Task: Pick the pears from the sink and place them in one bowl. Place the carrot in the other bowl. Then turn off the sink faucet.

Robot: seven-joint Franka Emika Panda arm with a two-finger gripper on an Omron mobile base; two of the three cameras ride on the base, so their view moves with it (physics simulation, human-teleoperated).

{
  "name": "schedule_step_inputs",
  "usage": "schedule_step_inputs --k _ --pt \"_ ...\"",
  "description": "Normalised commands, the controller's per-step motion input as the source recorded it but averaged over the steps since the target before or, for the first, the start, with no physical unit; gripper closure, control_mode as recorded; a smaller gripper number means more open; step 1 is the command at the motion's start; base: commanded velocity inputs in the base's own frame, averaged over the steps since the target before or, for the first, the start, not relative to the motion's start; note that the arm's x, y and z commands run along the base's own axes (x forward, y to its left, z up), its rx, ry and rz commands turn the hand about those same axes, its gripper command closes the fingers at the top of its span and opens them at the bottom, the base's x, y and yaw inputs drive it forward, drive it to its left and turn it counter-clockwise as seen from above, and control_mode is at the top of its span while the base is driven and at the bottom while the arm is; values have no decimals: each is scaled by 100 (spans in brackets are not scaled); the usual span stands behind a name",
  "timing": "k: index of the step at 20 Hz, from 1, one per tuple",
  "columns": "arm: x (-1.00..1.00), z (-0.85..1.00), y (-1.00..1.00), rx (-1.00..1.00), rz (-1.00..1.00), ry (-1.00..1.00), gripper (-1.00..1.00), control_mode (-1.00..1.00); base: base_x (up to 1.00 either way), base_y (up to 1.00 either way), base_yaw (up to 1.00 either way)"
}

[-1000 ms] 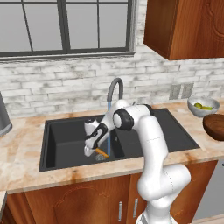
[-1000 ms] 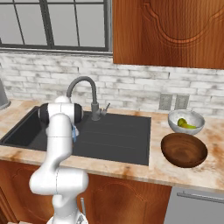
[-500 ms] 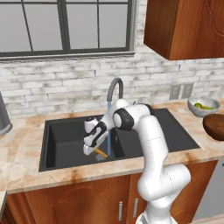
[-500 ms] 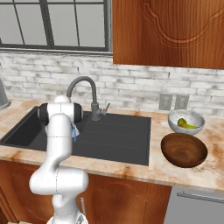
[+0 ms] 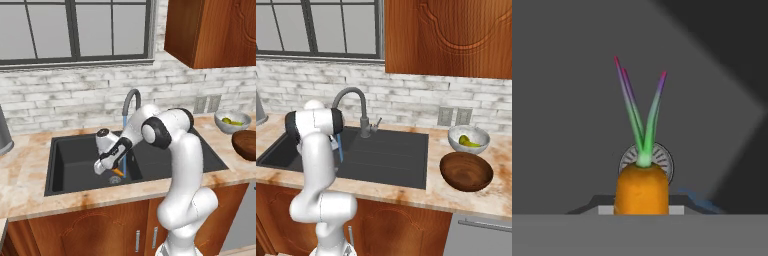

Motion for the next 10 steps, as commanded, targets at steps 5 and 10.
schedule_step_inputs --k 5,10 --pt "-63 65 -2 0 0 -31 100 -100 0 0 0" --pt "-59 100 -20 0 0 -41 100 -100 0 0 0"
